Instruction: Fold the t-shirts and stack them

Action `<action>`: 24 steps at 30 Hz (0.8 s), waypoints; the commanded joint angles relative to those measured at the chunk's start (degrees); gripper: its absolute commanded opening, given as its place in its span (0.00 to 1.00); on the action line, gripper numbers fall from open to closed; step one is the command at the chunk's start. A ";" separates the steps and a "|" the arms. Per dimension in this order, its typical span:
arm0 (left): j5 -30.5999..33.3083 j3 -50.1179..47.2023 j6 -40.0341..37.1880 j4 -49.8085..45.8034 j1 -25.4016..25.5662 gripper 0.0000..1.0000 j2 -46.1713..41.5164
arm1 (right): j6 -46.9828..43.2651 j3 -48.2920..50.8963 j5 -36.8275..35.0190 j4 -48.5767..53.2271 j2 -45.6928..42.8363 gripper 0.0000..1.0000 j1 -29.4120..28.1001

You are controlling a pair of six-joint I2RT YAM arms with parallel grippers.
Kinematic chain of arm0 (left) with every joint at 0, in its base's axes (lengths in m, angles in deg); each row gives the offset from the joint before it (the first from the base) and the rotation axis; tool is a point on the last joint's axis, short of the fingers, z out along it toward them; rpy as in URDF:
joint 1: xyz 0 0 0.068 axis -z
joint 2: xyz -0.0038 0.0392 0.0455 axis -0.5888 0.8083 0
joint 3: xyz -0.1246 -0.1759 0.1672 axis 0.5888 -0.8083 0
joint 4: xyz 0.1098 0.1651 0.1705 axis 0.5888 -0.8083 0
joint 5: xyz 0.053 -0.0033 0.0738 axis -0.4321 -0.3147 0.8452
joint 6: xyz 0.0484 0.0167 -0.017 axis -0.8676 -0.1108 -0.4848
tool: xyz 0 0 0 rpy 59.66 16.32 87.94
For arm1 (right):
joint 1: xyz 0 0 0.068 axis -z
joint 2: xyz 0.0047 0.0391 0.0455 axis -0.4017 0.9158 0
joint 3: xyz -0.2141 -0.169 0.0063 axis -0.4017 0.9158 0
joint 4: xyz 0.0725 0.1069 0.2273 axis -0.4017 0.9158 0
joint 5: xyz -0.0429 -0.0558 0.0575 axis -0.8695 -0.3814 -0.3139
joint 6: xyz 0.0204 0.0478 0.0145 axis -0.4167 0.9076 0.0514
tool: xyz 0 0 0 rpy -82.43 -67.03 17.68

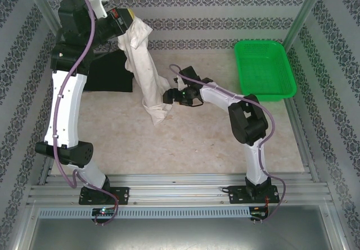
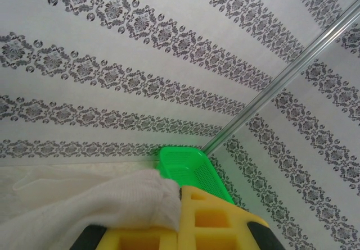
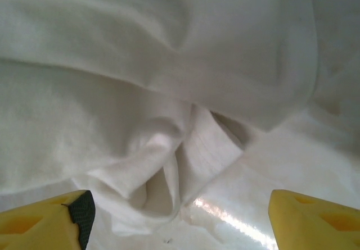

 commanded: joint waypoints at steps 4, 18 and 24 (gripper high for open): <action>0.93 -1.71 -1.79 1.41 0.12 0.00 -3.12 | -5.92 -9.58 -7.91 8.85 6.46 0.76 -0.75; 1.45 -8.61 -1.47 4.09 -1.12 0.00 -6.95 | -12.46 -24.71 -15.27 19.04 16.30 0.54 -3.62; 1.93 -15.92 -0.83 7.72 -2.98 0.00 -10.87 | -6.07 -23.02 -13.34 14.44 14.78 0.09 -1.56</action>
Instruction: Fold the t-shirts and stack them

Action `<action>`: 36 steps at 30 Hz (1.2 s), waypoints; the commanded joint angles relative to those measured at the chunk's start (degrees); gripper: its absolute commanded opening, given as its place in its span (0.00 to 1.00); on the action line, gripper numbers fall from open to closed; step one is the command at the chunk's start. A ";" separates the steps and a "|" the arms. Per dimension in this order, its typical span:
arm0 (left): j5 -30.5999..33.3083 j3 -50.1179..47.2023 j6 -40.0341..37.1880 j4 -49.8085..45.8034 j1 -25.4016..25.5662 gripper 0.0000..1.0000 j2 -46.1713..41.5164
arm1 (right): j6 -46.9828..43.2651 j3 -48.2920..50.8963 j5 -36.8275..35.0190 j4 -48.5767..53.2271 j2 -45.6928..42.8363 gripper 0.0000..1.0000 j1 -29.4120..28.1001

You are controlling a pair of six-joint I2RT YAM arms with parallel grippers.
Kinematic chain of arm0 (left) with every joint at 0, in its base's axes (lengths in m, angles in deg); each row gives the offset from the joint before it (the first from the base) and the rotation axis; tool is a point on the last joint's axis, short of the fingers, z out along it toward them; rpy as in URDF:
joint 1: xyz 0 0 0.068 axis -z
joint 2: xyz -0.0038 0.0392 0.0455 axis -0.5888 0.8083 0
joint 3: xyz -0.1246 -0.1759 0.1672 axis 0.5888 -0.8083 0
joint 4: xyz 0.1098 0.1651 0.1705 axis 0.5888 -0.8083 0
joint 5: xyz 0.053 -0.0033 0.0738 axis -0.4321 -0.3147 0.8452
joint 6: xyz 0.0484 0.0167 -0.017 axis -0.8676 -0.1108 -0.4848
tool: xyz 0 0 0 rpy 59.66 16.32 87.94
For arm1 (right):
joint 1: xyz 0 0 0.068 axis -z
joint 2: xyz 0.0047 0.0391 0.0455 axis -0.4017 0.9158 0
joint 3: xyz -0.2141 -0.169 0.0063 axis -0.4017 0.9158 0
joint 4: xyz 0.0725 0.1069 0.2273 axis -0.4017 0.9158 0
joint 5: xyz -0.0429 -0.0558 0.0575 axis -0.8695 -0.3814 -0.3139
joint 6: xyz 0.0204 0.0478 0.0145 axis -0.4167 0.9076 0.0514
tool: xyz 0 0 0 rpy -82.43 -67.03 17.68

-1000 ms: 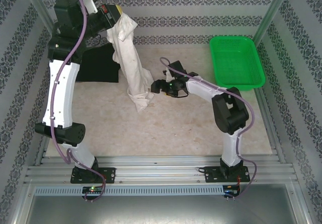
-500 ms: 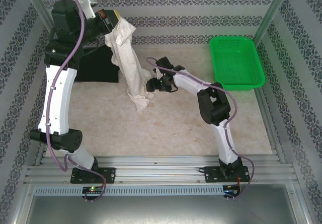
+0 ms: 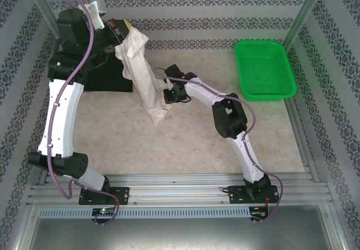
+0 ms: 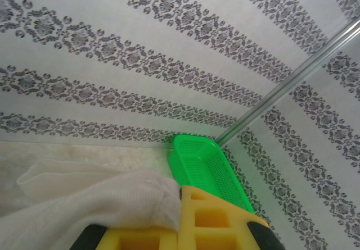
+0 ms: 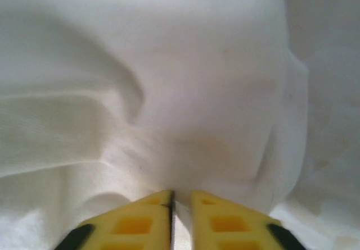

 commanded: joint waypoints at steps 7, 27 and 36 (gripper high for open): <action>1.49 -9.81 -0.21 7.59 -6.11 0.00 -9.56 | 5.85 13.08 -1.48 -11.81 -21.85 0.00 6.15; -0.51 -20.73 3.31 12.18 -8.68 0.00 -14.93 | 12.21 18.12 22.43 -8.49 -24.73 0.69 8.38; 3.39 -31.13 0.23 8.94 -9.49 0.00 -19.39 | 31.63 16.04 27.77 -15.77 -12.30 0.72 7.14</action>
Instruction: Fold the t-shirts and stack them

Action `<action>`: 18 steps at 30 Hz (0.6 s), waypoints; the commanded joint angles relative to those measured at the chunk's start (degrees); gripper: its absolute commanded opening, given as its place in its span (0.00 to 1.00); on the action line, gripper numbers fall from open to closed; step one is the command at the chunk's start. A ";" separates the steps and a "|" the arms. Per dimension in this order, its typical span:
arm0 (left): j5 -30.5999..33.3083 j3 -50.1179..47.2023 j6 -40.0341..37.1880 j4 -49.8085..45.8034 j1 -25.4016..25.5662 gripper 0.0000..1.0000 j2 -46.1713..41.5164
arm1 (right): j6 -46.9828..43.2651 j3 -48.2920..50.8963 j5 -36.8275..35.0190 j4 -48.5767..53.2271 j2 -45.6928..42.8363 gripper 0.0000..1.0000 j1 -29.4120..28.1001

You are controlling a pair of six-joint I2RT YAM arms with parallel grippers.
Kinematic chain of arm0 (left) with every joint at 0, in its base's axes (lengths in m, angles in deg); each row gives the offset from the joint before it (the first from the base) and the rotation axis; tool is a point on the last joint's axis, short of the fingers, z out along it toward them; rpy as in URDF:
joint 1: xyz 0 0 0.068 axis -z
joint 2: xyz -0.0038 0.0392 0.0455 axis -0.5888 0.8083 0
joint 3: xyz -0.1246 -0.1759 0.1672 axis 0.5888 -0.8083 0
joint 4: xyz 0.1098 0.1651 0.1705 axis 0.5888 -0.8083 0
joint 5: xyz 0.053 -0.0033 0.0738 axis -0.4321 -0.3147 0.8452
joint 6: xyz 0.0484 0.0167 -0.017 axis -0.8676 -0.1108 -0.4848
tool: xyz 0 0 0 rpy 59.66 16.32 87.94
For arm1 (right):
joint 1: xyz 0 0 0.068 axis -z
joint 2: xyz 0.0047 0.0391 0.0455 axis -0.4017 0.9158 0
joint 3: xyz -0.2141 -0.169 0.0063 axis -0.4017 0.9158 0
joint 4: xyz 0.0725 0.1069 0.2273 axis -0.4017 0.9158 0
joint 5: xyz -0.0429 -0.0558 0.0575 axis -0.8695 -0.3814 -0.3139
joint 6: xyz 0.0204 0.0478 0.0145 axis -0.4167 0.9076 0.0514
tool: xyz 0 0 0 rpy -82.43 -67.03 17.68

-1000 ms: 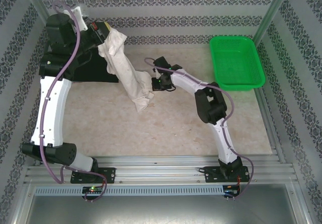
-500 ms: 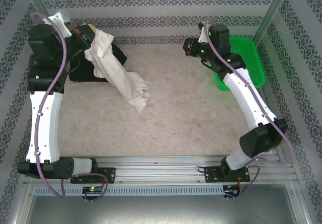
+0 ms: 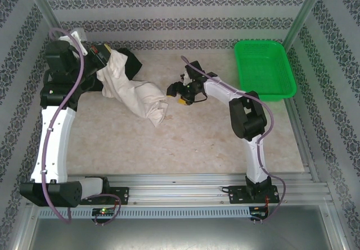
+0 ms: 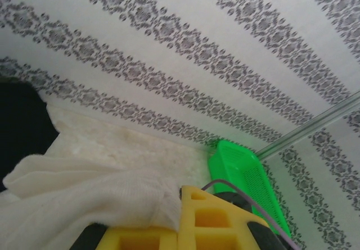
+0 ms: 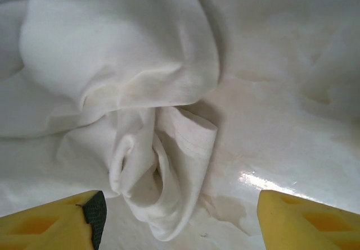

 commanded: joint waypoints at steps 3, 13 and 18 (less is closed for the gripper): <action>1.87 -4.46 -1.90 0.79 -1.01 0.00 -3.19 | 10.61 -3.55 3.41 -2.13 2.93 0.70 -0.56; 1.14 -8.39 -0.91 2.23 -1.10 0.00 -4.25 | 14.78 -8.74 3.39 -2.31 9.98 0.68 -1.60; 1.11 -9.62 -0.65 2.44 -1.10 0.00 -4.62 | 15.48 -11.58 3.42 -2.45 13.46 0.68 -2.47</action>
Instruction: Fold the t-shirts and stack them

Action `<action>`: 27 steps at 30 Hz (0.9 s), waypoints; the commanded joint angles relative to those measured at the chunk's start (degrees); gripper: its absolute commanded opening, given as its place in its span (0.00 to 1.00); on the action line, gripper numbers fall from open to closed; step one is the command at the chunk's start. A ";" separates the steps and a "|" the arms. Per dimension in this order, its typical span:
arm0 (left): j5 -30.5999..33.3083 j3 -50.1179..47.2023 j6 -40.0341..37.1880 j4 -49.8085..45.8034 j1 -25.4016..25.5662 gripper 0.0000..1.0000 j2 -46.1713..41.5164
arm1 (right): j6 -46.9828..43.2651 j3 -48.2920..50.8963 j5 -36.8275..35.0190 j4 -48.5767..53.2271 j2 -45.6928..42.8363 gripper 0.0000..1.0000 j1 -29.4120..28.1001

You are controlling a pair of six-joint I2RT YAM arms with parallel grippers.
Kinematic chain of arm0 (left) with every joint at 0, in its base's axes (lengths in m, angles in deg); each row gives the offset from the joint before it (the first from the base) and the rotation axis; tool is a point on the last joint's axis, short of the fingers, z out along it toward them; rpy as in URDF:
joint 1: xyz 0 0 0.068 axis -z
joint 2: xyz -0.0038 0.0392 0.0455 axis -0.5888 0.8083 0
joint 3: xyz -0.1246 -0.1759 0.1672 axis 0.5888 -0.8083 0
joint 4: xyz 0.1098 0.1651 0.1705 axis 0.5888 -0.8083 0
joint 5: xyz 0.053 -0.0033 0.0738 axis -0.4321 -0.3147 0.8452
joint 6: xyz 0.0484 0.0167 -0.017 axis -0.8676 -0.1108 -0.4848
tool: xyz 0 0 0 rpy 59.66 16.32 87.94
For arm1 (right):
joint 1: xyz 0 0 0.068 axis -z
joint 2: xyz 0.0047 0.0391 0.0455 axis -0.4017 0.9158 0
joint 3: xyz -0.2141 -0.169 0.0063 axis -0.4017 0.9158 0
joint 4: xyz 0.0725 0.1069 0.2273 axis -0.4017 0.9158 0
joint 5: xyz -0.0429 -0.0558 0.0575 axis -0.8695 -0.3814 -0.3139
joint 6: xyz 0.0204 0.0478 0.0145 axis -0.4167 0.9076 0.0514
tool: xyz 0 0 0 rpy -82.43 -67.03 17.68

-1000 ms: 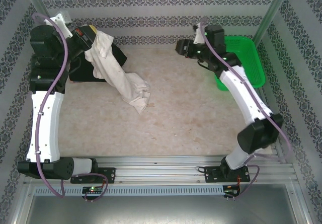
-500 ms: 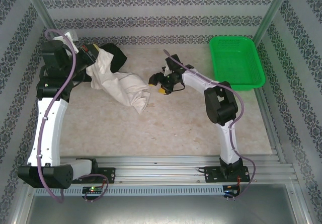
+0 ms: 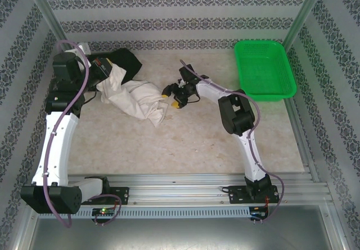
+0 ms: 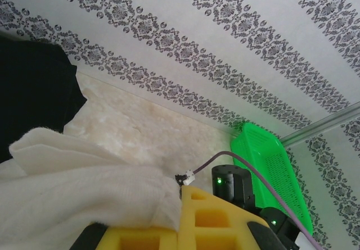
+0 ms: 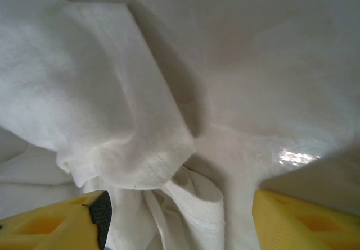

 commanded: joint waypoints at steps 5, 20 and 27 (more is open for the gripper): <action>-0.22 -1.58 -0.01 2.15 -0.49 0.00 -2.24 | 1.86 -8.75 0.33 1.63 6.74 0.63 -1.31; 5.46 0.74 -3.07 -6.84 -0.93 0.00 -3.74 | -3.77 -12.64 -1.72 0.73 -6.49 0.00 3.79; 9.19 8.84 -2.69 -11.91 -0.93 0.00 -3.11 | -9.59 -7.77 2.30 3.61 -26.15 0.00 11.79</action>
